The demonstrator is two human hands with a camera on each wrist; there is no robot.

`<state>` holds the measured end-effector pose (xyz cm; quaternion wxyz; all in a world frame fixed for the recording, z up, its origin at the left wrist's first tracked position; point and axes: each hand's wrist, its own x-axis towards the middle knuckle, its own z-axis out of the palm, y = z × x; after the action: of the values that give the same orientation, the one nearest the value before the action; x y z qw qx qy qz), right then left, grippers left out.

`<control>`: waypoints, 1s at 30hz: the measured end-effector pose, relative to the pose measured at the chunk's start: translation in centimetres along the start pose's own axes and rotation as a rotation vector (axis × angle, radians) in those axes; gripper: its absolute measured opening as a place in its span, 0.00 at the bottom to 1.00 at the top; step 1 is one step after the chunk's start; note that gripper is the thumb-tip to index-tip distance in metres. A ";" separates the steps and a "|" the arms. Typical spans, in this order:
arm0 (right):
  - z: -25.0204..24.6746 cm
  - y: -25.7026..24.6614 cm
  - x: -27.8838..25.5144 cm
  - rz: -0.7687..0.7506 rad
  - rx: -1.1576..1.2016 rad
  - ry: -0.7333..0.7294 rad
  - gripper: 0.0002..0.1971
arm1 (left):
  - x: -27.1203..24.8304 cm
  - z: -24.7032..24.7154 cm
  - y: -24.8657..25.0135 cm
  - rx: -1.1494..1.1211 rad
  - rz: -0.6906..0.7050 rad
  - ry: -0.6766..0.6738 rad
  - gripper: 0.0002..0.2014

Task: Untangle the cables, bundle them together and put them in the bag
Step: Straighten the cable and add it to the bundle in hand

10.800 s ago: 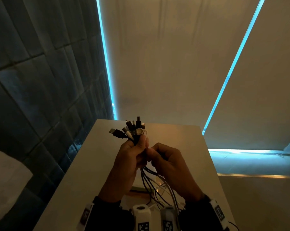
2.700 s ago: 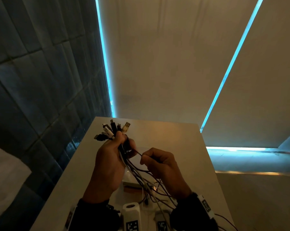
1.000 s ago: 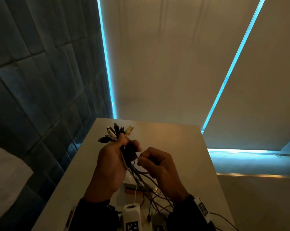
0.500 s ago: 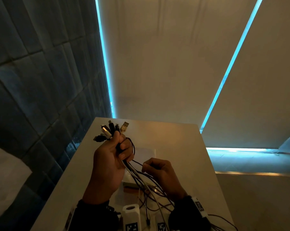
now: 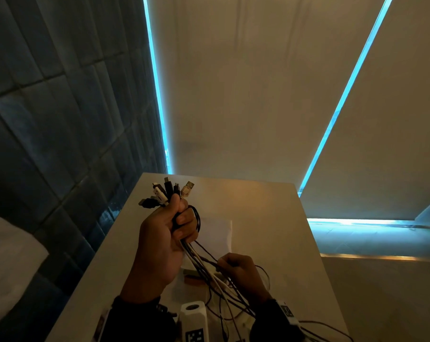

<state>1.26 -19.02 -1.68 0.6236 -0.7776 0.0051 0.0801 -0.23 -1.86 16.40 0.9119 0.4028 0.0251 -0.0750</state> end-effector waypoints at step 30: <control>-0.9 -12.7 -3.3 -0.319 0.187 -0.135 0.10 | -0.2 1.0 0.3 0.007 0.008 0.033 0.14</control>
<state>-0.54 -17.33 11.28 0.6967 -0.7002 -0.1528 0.0316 -0.36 -2.40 17.32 0.9101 0.4074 0.0384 -0.0647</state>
